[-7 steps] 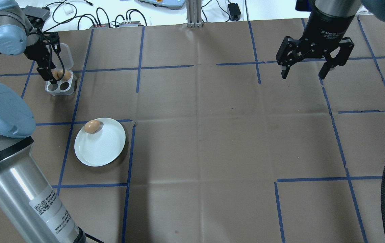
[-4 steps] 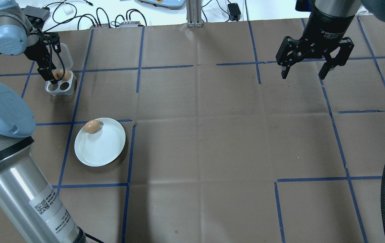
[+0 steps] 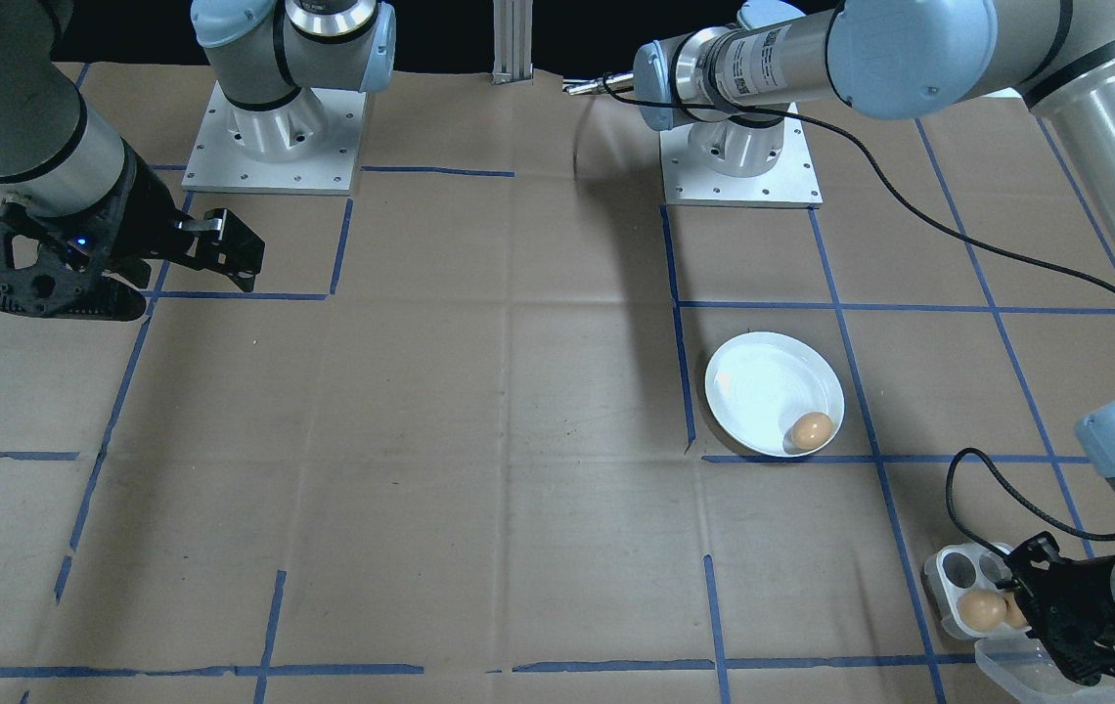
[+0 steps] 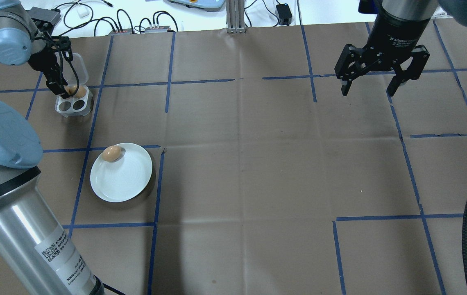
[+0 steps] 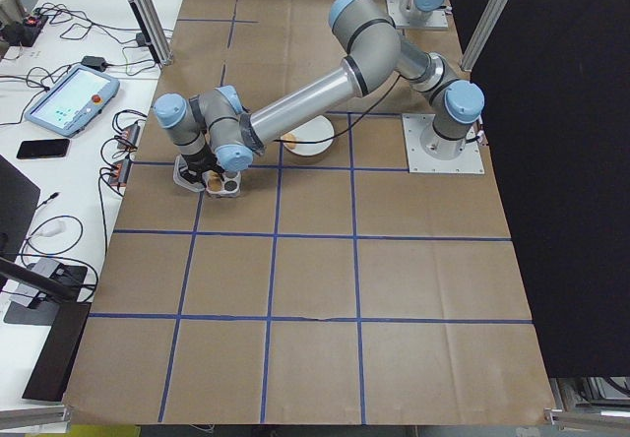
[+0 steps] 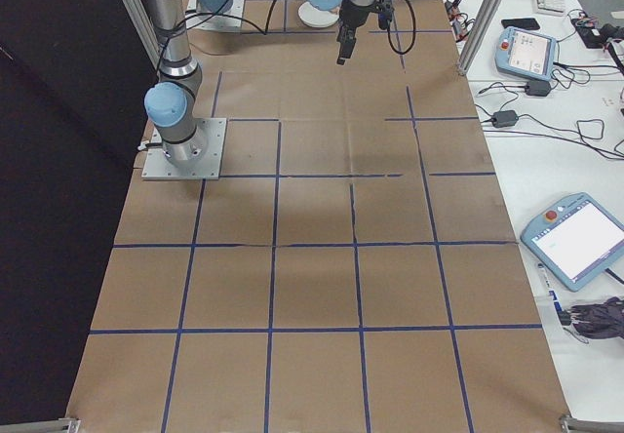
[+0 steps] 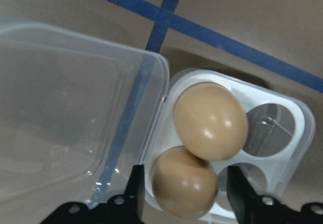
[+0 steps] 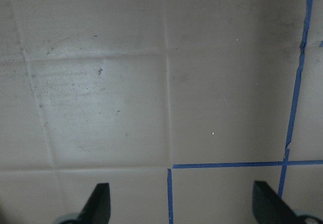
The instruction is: Place egg on plate
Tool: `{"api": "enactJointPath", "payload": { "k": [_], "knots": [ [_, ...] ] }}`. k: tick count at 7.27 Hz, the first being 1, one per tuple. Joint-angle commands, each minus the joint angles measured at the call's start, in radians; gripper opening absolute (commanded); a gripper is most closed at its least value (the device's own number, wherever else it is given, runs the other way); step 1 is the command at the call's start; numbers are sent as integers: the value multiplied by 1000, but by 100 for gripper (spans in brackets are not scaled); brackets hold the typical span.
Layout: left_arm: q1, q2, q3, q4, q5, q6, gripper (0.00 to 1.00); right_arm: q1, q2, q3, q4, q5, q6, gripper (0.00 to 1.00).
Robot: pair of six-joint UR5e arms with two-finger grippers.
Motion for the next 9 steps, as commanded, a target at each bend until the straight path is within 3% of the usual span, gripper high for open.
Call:
{"api": "enactJointPath", "payload": {
  "k": [1,7,9],
  "knots": [
    [-1,3,2,0,1,-16,42,0,0,0,0,0,0,100],
    [-1,14,15,-8,5,-43,28,0,0,0,0,0,0,100],
    [-1,90,0,-35,11,-46,27,0,0,0,0,0,0,100]
  ]
}}
